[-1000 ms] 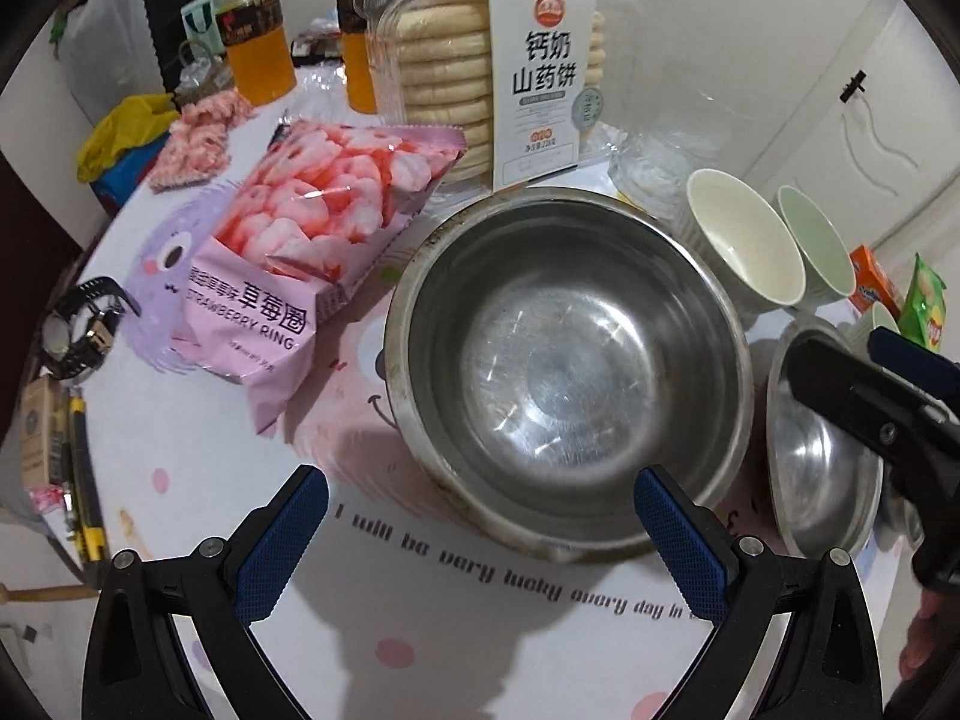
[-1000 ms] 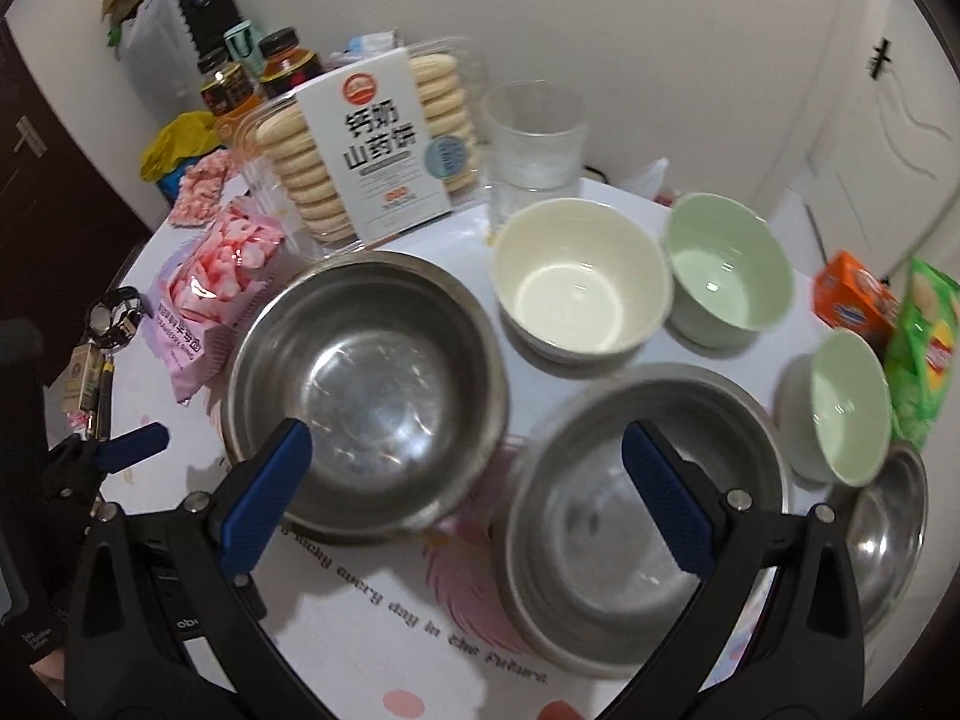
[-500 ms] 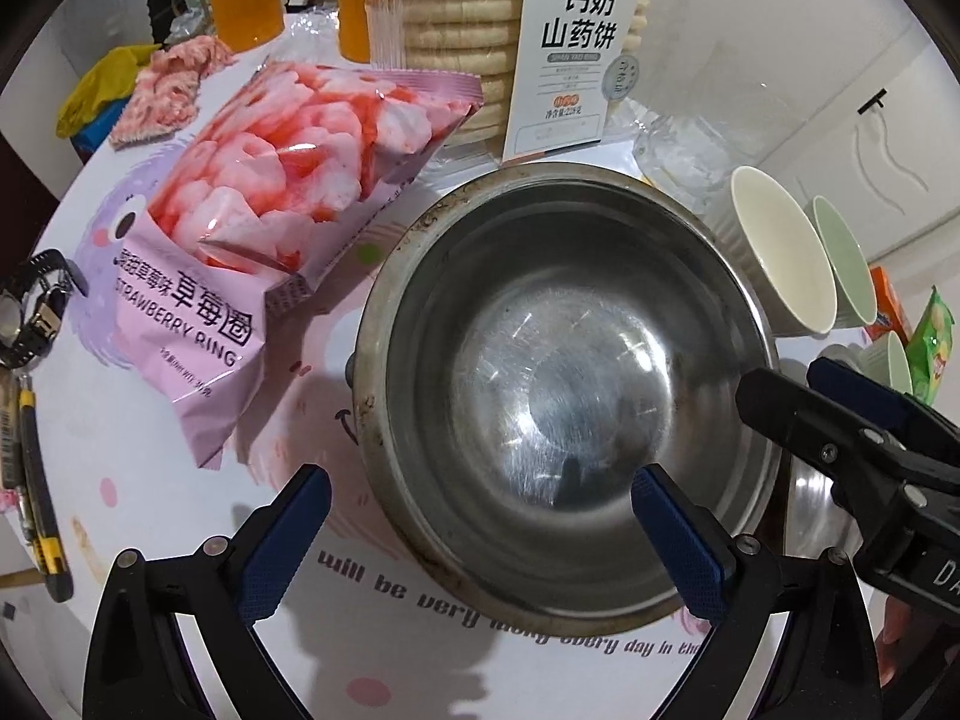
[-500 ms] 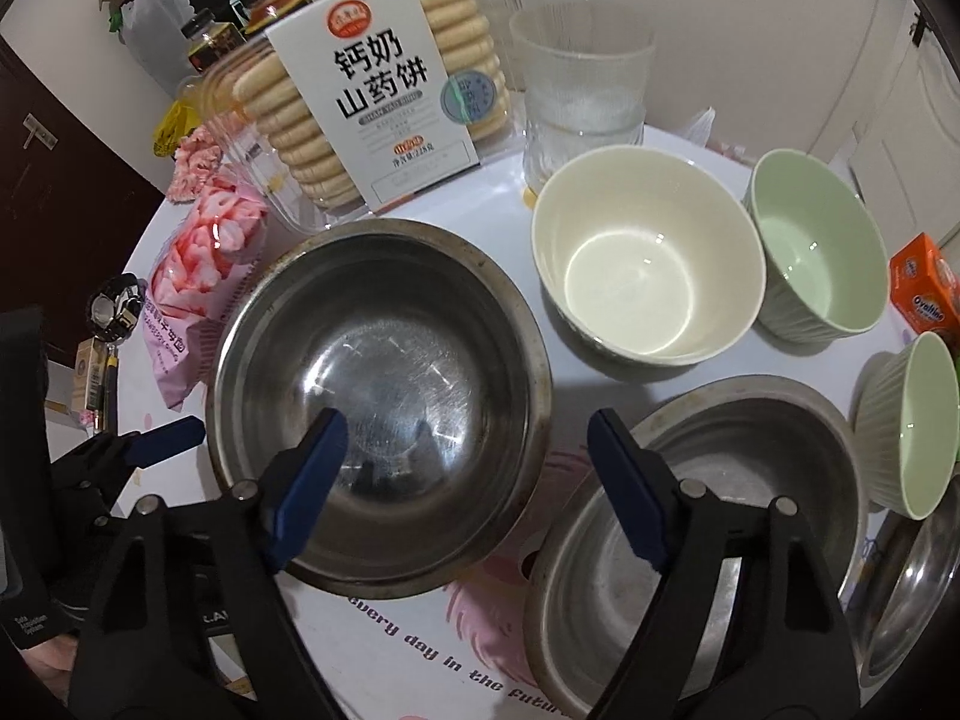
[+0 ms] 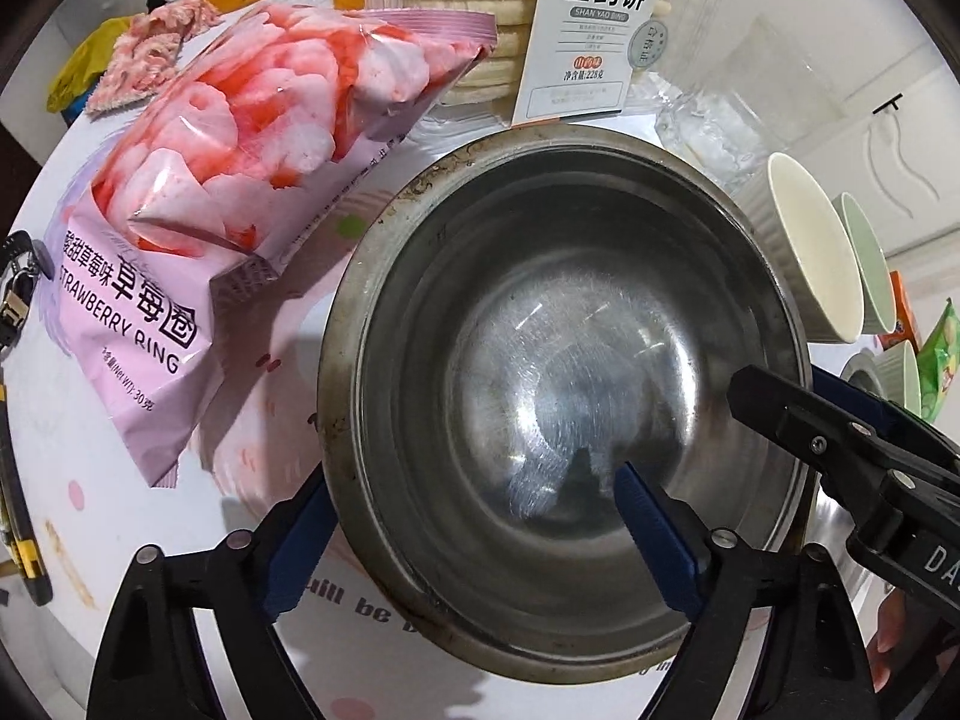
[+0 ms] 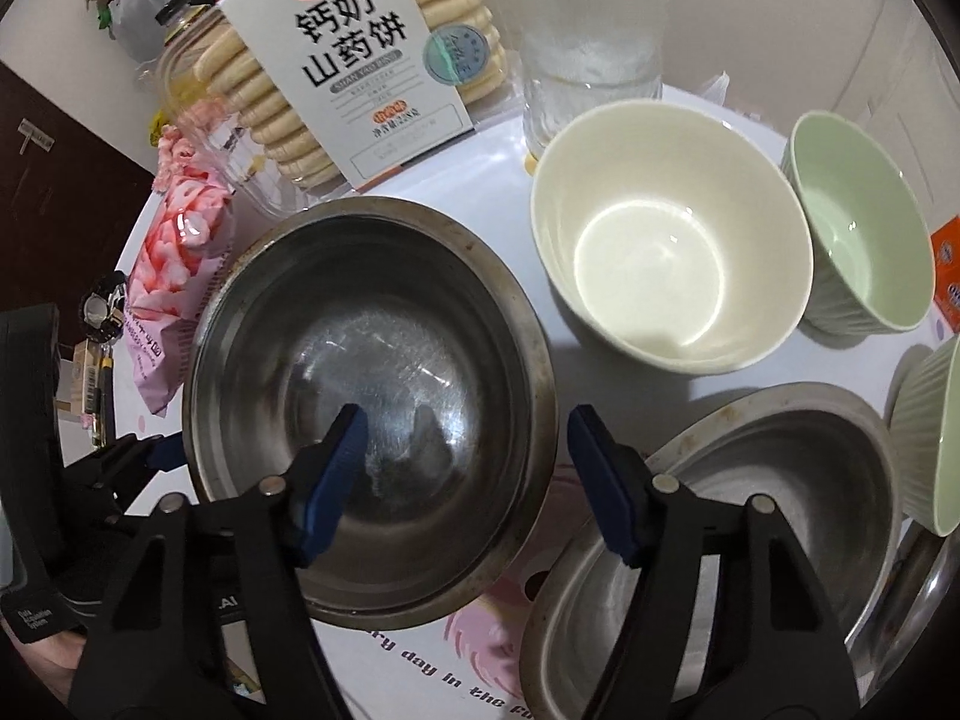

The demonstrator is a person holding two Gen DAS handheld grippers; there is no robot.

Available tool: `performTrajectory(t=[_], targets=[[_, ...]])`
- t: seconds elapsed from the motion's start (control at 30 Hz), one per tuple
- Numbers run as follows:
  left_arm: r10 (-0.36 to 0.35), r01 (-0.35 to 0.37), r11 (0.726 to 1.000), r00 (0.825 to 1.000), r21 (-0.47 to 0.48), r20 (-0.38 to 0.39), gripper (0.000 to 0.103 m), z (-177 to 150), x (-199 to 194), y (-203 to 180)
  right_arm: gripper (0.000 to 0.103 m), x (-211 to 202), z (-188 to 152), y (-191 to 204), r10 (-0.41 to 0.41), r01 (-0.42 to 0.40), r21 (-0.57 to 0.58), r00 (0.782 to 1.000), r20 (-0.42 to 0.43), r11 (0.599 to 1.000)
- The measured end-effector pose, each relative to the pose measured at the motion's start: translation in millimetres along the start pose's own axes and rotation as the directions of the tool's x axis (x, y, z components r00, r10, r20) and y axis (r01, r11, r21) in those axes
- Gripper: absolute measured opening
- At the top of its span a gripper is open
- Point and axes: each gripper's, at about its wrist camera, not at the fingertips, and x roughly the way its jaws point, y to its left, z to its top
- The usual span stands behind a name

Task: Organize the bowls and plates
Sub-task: 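Close the left tool on the bowl rim while the right tool grips the rim too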

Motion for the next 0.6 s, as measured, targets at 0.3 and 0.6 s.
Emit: performTrajectory(t=[0.3,0.6], targets=[[-0.008,0.008,1.0,1.0,-0.011,-0.012,0.076,10.3,18.2,-2.1,0.051,8.9,1.0,-4.9,0.004,-0.004,0.012,1.0,-0.03,1.0],[-0.021,0.02,0.999,1.0,-0.038,-0.017,0.059,33.9,23.0,6.2,0.03,13.6,5.5,-11.2,-0.006,0.007,0.034,0.999,-0.037,0.999]])
